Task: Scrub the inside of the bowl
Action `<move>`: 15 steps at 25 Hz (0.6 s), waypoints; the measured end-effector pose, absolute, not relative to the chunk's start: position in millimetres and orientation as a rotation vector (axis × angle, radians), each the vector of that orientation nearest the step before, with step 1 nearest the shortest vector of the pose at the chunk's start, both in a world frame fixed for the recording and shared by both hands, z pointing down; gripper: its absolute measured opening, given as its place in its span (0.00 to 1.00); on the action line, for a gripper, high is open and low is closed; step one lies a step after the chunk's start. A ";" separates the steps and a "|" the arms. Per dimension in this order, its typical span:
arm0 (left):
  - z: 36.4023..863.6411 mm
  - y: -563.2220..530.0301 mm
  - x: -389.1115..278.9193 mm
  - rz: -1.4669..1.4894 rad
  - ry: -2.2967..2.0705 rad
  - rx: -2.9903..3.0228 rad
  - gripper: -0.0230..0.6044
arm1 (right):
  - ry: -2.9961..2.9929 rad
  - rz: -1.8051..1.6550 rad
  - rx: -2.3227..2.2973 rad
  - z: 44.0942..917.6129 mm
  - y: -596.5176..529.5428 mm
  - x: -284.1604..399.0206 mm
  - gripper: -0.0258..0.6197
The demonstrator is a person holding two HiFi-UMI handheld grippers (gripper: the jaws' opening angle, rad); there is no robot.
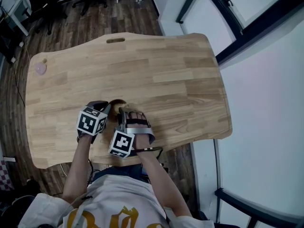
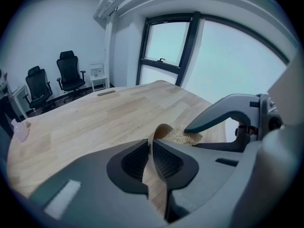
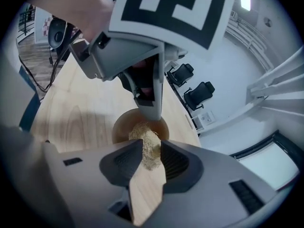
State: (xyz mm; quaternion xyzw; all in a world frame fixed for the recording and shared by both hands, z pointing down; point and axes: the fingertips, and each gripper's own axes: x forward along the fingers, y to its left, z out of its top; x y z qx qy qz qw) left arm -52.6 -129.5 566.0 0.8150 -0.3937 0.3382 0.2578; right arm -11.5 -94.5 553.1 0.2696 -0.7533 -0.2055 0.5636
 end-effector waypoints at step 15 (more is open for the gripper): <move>568.9 -121.3 -46.8 0.865 -1.030 2.212 0.09 | -1.891 -0.034 0.586 581.1 -72.3 -7.0 0.21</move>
